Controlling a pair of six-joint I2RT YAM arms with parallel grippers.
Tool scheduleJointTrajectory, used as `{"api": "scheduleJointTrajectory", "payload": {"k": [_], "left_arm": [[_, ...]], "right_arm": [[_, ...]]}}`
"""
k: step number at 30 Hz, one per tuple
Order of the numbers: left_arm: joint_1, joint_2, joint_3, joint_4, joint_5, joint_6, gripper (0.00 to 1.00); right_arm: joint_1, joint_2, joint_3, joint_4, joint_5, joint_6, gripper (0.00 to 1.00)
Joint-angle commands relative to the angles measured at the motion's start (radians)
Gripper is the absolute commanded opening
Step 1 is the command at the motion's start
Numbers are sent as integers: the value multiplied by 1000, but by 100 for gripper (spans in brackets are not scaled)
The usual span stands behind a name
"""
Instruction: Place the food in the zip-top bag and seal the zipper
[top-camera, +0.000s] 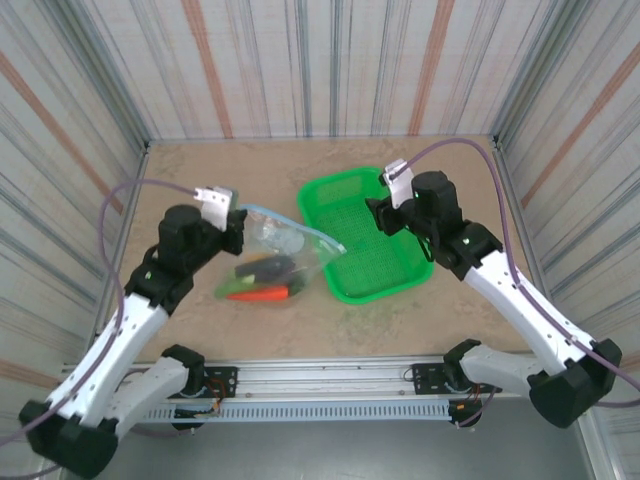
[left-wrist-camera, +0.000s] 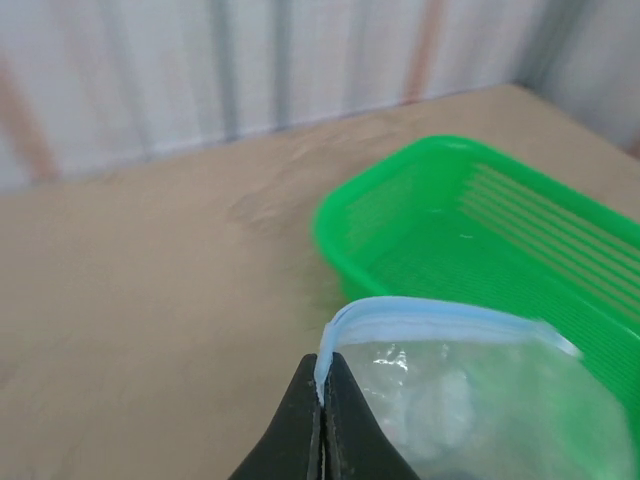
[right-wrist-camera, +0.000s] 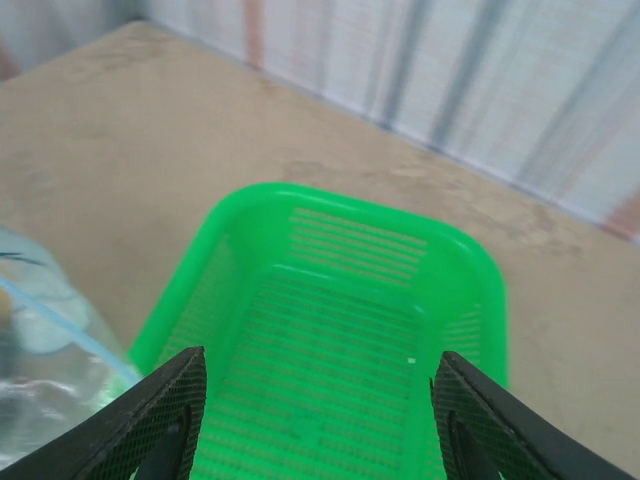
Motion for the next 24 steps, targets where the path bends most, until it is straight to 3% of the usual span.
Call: {"api": "scheduleJointTrajectory", "payload": {"k": [1,5,8,11,13,16,18,19,24], "left_arm": [[143,175,66,-7,-196,-305,0],[320,436,153,-51,-215,-500,0],[385,665,254,-115,-166,-559,2],[387,883,403,-214,-86,-541,21],[383,948,443,-242,-64,-536,33],[378,894,380,-164,-81,-513,60],[379,827,337,-115,-122,-468,93],[379,793,327,-111,-154,-439,98],[377,583,226,-30,-276,-353,98]], "right_arm": [[-36,45,66,-52,173,117,63],[-85,58,53,-5,184,119,65],[-148,73,22,44,179,151,66],[-238,127,48,-9,117,261,65],[-278,157,61,-35,74,304,66],[-290,168,50,-26,106,296,71],[-306,169,44,-17,104,295,74],[-317,171,47,-18,97,296,75],[-342,175,55,-18,121,290,84]]}}
